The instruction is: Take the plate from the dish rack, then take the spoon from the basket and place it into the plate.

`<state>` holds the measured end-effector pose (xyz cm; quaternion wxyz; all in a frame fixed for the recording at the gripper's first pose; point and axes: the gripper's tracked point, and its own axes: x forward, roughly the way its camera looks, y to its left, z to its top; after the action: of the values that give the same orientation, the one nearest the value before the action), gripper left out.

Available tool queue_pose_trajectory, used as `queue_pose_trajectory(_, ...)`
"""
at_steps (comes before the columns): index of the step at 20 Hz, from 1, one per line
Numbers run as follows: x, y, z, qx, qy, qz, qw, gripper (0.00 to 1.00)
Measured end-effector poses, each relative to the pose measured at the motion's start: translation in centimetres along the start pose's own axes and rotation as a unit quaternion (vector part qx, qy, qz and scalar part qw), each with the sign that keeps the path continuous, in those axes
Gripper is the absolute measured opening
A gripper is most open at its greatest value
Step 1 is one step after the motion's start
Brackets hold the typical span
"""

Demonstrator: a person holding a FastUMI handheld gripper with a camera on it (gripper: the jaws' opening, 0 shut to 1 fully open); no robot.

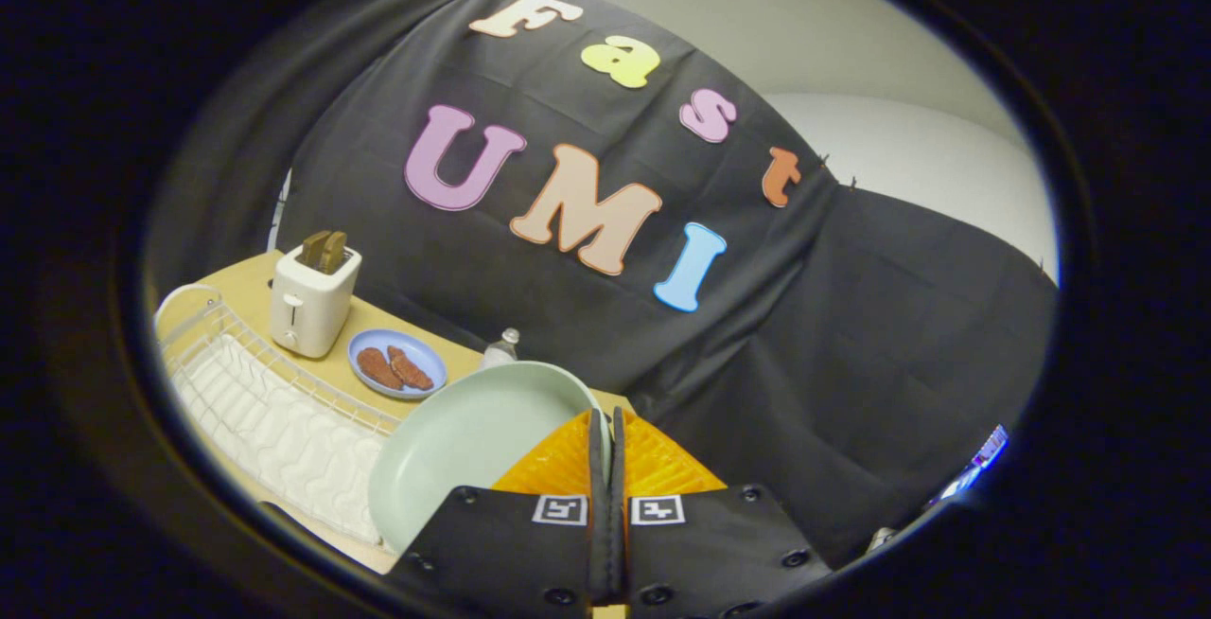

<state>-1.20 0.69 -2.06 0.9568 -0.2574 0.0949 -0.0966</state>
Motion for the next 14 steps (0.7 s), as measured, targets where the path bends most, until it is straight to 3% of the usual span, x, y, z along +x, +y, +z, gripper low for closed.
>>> queue_pose_trajectory(14, -1.0, -3.6, -10.4, 0.063, 0.082, 0.052, 0.993, 0.03)
